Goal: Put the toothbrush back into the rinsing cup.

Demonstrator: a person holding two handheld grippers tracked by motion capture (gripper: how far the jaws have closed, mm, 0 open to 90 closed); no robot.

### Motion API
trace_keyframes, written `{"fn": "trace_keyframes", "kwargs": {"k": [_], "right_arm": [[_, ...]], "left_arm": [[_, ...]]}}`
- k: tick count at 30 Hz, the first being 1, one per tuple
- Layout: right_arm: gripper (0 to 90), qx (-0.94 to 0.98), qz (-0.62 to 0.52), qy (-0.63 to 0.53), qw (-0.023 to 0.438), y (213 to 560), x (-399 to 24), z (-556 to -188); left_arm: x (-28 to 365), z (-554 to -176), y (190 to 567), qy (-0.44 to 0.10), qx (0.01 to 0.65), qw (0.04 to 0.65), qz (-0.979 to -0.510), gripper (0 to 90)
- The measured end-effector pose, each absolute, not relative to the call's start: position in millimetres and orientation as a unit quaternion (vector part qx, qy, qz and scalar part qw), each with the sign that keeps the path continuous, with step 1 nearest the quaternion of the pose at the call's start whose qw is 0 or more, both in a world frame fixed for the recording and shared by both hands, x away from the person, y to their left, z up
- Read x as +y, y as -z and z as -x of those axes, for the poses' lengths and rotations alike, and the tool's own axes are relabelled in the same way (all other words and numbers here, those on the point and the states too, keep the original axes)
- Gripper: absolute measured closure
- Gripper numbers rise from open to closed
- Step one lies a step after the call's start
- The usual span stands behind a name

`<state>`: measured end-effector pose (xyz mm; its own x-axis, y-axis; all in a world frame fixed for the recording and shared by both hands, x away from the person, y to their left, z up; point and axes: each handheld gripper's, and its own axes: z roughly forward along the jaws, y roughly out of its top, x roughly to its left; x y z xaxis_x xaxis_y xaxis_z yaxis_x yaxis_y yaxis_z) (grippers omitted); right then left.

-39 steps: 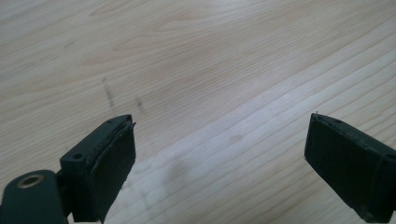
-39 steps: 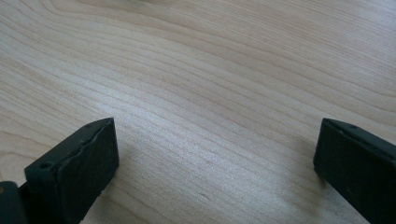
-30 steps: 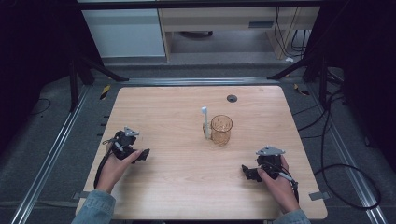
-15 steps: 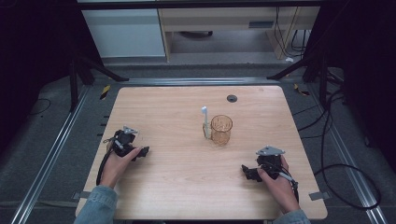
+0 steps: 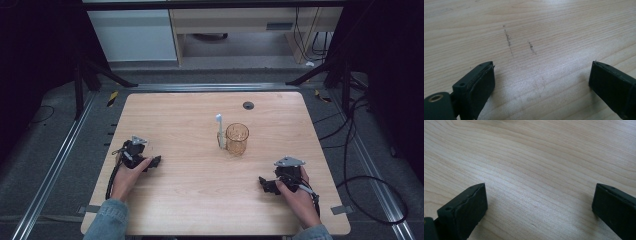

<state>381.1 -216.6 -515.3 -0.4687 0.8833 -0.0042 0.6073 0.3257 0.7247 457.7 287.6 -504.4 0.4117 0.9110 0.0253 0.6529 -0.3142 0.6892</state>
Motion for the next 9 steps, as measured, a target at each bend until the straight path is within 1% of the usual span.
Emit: {"fn": "trace_keyframes", "kwargs": {"k": [3,9], "right_arm": [[0.4,0.788,-0.473,-0.337,0.205,515.3,-216.7,-381.1],[0.4,0.788,-0.473,-0.337,0.205,515.3,-216.6,-381.0]], "left_arm": [[287.5,-456.3,508.5,-0.221,0.495,0.321,-0.776,3.6],[287.1,-456.7,508.8,-0.222,0.499,0.318,-0.775,1.6]]}}
